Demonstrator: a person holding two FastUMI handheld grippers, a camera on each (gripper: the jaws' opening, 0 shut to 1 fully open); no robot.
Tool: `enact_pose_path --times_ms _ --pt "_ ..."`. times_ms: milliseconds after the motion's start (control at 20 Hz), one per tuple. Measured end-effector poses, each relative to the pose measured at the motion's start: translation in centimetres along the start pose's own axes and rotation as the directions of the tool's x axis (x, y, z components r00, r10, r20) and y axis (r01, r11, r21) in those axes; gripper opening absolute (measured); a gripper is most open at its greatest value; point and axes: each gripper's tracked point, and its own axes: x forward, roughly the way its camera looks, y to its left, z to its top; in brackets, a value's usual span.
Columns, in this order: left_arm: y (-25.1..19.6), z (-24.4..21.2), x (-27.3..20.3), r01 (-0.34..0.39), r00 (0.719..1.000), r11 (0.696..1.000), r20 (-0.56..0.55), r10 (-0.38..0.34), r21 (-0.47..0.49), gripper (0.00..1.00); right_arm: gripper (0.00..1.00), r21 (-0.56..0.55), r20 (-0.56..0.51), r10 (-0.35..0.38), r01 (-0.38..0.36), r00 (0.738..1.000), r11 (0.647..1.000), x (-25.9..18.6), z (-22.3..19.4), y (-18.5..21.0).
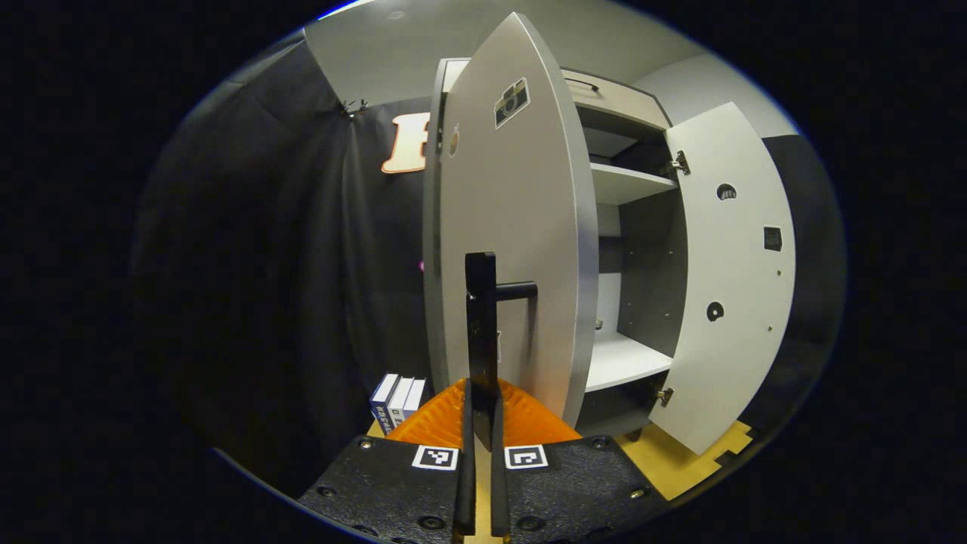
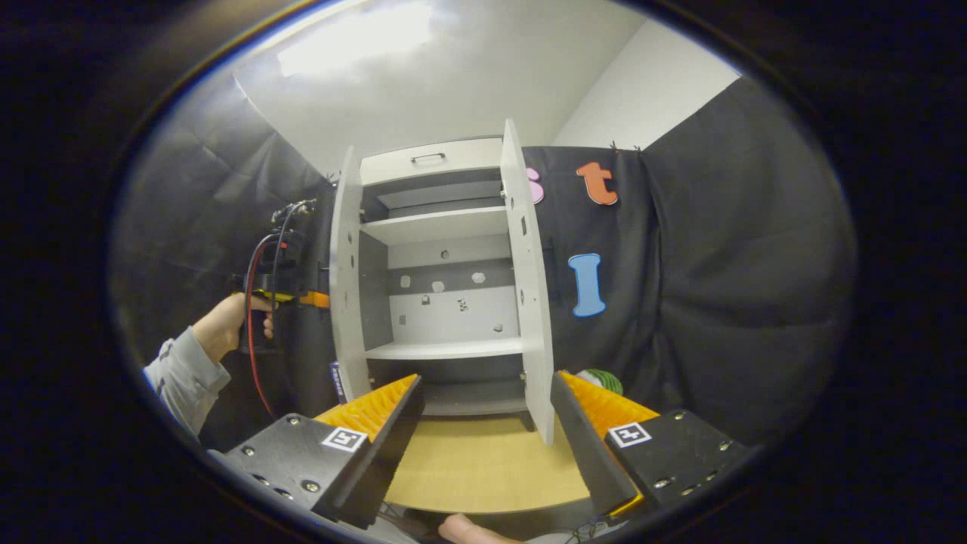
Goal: Open the right door of the double-door shoe cabinet with the right hand, and open the left door with the left hand.
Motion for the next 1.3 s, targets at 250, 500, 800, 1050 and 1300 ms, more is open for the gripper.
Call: enact_pose_path --times_ms 250,500,800,1050,1300 --pt "3.8 -0.3 0.1 -0.092 0.996 0.996 0.004 0.092 0.005 0.0 1.0 0.006 -0.001 0.039 -0.039 0.999 0.999 0.8 -0.7 1.8" --pt "3.9 -0.3 0.5 -0.007 0.999 1.0 0.049 0.008 -0.017 0.01 1.0 0.032 -0.013 0.04 -0.04 0.999 0.999 1.1 -1.4 2.5" --pt "4.1 -0.4 0.5 -0.007 0.998 1.0 0.055 0.008 -0.028 0.01 1.0 -0.005 -0.043 0.046 -0.047 0.998 0.999 1.4 -2.6 3.4" --pt "4.2 -0.3 0.4 -0.008 0.998 1.0 0.06 0.01 -0.029 0.01 1.0 0.003 -0.055 0.015 -0.015 0.998 1.0 1.7 -3.1 2.6" --pt "5.0 -0.3 -1.6 -0.075 0.994 0.996 0.088 0.071 0.046 0.05 1.0 0.0 -0.051 -0.007 0.007 0.999 1.0 1.8 -2.9 1.8"
